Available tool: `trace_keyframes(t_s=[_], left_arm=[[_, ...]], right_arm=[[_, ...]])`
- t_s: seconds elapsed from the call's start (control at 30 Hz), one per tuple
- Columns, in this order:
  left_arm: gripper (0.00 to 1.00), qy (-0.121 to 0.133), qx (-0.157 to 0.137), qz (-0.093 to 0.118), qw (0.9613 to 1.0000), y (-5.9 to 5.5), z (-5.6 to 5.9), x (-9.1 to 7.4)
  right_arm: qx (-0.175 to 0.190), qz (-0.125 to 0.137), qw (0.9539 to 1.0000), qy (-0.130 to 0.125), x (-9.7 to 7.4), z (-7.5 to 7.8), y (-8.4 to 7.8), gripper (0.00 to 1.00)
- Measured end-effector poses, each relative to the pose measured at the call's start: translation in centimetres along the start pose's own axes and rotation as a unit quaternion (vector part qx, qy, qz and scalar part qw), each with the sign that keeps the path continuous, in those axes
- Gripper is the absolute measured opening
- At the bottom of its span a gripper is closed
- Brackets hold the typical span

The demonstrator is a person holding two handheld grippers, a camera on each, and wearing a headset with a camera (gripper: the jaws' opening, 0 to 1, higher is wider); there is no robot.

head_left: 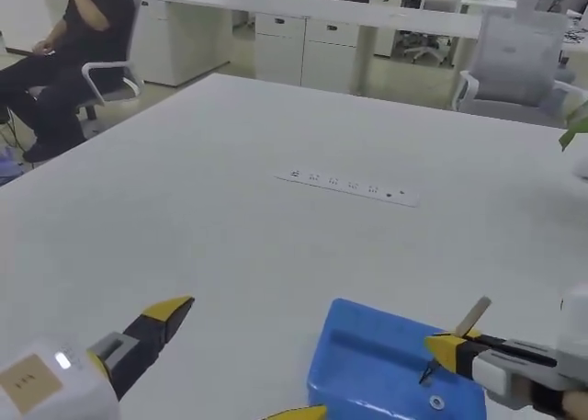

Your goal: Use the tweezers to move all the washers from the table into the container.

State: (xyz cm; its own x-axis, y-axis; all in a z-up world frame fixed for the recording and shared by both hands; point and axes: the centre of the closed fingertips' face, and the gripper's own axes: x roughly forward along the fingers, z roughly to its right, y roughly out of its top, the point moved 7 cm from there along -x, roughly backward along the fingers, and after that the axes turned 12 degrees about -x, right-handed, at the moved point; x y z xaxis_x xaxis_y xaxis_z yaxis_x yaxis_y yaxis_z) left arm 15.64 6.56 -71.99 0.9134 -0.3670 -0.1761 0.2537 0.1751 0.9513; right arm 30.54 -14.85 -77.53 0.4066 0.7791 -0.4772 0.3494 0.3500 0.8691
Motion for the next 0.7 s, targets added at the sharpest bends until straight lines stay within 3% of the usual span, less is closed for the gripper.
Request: trace_keyframes(t_s=[0.47, 0.7], left_arm=[[0.91, 0.001, 0.001, -0.005, 1.0, -0.1, 0.0, 0.1], [0.91, 0.0, 0.0, -0.003, 1.0, -0.1, 0.0, 0.1]], right_arm=[[0.007, -0.022, 0.9997, 0.003, 1.1, 0.5, -1.4, 0.03], [0.012, -0.018, 0.9998, 0.003, 1.3, 0.4, -1.7, 0.04]])
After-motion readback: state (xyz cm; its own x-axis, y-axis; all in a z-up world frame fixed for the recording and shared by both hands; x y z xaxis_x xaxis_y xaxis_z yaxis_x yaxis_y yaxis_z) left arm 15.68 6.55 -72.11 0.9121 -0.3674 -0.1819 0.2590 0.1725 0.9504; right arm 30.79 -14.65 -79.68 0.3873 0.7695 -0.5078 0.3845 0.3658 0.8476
